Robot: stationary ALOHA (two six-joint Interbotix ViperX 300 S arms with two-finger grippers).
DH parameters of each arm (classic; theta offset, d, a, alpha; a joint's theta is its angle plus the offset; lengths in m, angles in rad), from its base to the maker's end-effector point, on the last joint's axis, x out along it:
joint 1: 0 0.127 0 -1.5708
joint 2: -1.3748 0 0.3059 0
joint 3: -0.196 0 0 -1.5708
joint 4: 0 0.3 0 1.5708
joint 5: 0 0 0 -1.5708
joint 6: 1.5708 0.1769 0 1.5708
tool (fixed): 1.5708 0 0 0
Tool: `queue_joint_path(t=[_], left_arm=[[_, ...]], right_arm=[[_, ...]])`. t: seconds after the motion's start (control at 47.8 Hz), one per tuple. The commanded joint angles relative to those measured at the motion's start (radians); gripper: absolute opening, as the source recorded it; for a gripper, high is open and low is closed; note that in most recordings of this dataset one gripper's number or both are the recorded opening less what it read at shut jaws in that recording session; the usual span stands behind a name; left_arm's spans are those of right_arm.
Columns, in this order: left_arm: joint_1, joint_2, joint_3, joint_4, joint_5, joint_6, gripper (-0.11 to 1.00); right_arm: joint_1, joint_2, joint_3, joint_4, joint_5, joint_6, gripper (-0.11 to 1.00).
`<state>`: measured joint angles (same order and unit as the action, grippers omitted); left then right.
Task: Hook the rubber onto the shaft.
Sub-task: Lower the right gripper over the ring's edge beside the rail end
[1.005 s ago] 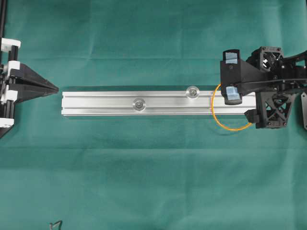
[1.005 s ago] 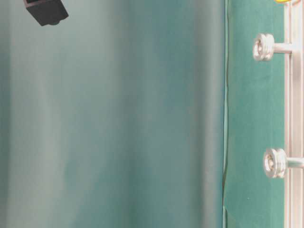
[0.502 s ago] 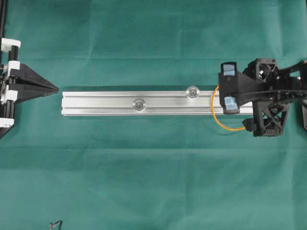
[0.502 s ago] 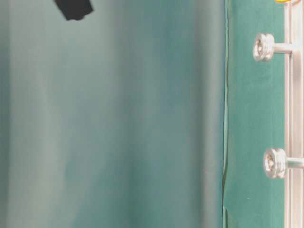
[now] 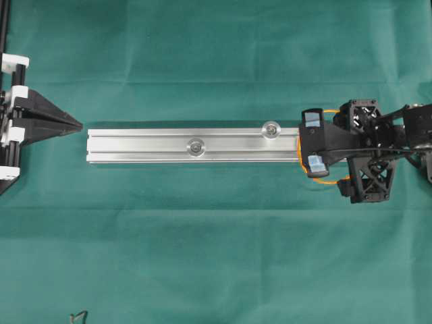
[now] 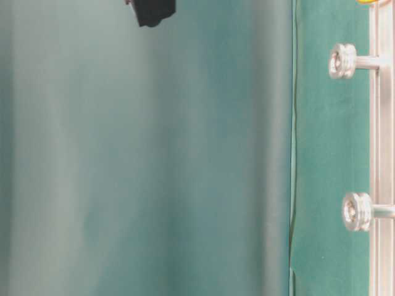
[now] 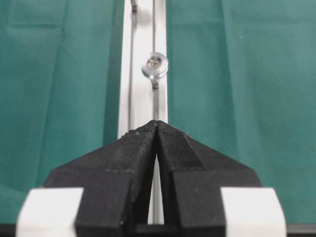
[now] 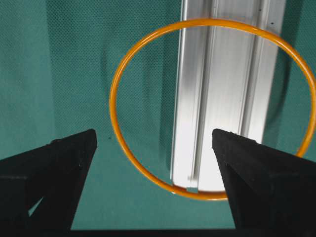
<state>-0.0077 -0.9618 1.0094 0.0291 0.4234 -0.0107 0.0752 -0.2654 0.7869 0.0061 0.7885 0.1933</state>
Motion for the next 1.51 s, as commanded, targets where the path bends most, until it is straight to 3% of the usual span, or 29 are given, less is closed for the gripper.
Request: queue_joint_path(t=[0.0, 0.356, 0.942, 1.486], left_arm=[[-0.002, 0.008, -0.031, 0.003, -0.006, 0.002, 0.00], [-0.002, 0.008, -0.031, 0.003, -0.005, 0.002, 0.00], [-0.003, 0.008, -0.031, 0.003, -0.005, 0.002, 0.00], [-0.003, 0.008, -0.031, 0.002, 0.002, 0.002, 0.00]], right_arm=[[0.008, 0.000, 0.000, 0.009, -0.029, -0.002, 0.98], [0.031, 0.043, 0.040, 0.041, -0.126, -0.002, 0.98], [0.058, 0.120, 0.063, 0.046, -0.222, 0.000, 0.98], [0.063, 0.120, 0.084, 0.067, -0.241, -0.002, 0.98]])
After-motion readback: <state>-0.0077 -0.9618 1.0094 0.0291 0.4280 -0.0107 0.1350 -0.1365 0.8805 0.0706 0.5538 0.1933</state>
